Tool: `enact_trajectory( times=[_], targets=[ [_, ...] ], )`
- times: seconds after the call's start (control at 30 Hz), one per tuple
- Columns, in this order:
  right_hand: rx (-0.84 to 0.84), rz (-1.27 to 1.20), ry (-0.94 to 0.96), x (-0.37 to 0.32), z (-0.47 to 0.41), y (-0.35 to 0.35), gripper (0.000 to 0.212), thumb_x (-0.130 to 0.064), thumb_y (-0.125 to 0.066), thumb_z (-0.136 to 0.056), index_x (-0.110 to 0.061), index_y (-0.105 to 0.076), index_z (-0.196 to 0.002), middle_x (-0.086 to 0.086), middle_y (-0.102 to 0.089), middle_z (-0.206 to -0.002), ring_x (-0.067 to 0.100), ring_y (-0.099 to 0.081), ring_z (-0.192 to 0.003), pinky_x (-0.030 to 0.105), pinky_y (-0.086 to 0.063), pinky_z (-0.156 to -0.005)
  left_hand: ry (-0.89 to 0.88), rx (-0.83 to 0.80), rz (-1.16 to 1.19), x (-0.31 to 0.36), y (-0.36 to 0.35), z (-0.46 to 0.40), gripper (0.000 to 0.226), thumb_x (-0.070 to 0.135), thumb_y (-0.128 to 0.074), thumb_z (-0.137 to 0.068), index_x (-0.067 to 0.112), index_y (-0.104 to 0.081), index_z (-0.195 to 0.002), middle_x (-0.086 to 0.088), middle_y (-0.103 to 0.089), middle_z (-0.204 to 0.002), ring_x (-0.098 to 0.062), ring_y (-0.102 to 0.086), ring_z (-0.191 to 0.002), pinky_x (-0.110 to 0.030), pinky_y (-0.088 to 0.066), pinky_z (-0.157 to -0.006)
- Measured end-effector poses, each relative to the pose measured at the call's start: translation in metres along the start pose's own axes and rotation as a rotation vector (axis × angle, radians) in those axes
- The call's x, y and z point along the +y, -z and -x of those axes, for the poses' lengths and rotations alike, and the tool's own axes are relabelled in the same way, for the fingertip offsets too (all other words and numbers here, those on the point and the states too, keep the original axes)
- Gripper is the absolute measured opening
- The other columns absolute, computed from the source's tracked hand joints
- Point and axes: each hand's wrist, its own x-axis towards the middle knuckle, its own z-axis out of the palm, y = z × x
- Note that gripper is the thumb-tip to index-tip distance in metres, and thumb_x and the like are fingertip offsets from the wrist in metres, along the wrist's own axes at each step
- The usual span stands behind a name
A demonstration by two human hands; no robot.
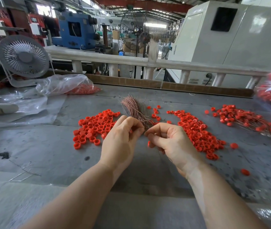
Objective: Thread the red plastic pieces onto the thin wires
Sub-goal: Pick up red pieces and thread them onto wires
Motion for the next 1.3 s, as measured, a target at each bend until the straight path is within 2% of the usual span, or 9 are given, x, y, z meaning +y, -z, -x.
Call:
enact_trajectory(
  times=[0.17,0.37,0.57,0.8,1.0,1.17,1.3],
  targets=[
    [0.027,-0.035,-0.011,-0.0003,-0.0005,0.0006,0.025,0.000,-0.060,-0.085,-0.018,-0.065,-0.069,0.002,-0.059,-0.053,0.004,-0.052,-0.049,0.009,-0.033,-0.044,0.059,0.010,0.119,0.0008,0.0005,-0.0012,0.015,0.008,-0.066,-0.083,0.021,-0.062,-0.079,0.013,-0.056,-0.078,0.012,-0.048,-0.071,-0.003,-0.033,-0.063],
    [0.043,-0.066,-0.047,0.0000,-0.0008,0.0007,0.027,0.005,-0.058,-0.085,-0.016,-0.064,-0.068,-0.003,-0.055,-0.051,0.004,-0.054,-0.049,0.007,-0.034,-0.043,0.188,0.032,0.261,0.0006,0.0025,-0.0030,0.016,0.008,-0.065,-0.084,0.024,-0.066,-0.082,0.009,-0.062,-0.080,0.012,-0.049,-0.064,-0.003,-0.037,-0.063],
    [0.055,-0.065,-0.052,-0.0009,-0.0010,0.0011,0.027,0.004,-0.058,-0.085,-0.016,-0.064,-0.068,-0.001,-0.057,-0.051,0.005,-0.054,-0.049,0.007,-0.034,-0.043,0.154,0.000,0.245,0.0043,0.0046,-0.0032,0.026,0.005,-0.068,-0.080,0.030,-0.063,-0.077,0.007,-0.063,-0.083,0.010,-0.049,-0.067,-0.005,-0.037,-0.065],
    [0.054,-0.057,-0.056,-0.0013,-0.0002,0.0014,0.027,0.004,-0.058,-0.085,-0.016,-0.064,-0.069,-0.002,-0.056,-0.052,0.015,-0.056,-0.058,0.007,-0.033,-0.043,0.127,-0.025,0.216,0.0060,0.0049,-0.0029,0.030,0.006,-0.069,-0.079,0.034,-0.060,-0.073,0.008,-0.061,-0.081,0.007,-0.049,-0.068,-0.006,-0.037,-0.065],
    [0.029,-0.047,-0.002,-0.0017,0.0009,0.0008,0.020,0.002,-0.059,-0.086,-0.013,-0.065,-0.074,0.005,-0.058,-0.056,-0.001,-0.050,-0.045,0.006,-0.034,-0.044,0.136,-0.062,0.204,0.0035,0.0026,-0.0022,0.028,0.008,-0.063,-0.085,0.032,-0.055,-0.074,0.009,-0.056,-0.078,0.001,-0.047,-0.065,-0.010,-0.037,-0.063],
    [-0.004,0.085,0.045,0.0012,-0.0001,0.0006,0.021,-0.001,-0.062,-0.085,-0.018,-0.065,-0.073,0.003,-0.058,-0.054,-0.002,-0.044,-0.040,0.007,-0.032,-0.045,0.109,-0.089,0.173,0.0049,0.0017,-0.0016,0.028,0.006,-0.059,-0.087,0.030,-0.051,-0.074,0.008,-0.052,-0.083,-0.004,-0.046,-0.068,-0.016,-0.038,-0.066],
    [-0.018,0.115,0.073,0.0026,-0.0004,0.0002,0.024,0.002,-0.062,-0.085,-0.018,-0.064,-0.072,0.005,-0.057,-0.055,-0.002,-0.044,-0.038,0.006,-0.032,-0.044,0.110,-0.110,0.176,0.0052,0.0011,-0.0002,0.023,0.007,-0.058,-0.088,0.026,-0.052,-0.076,0.006,-0.052,-0.085,-0.007,-0.046,-0.071,-0.015,-0.037,-0.066]
  ],
)
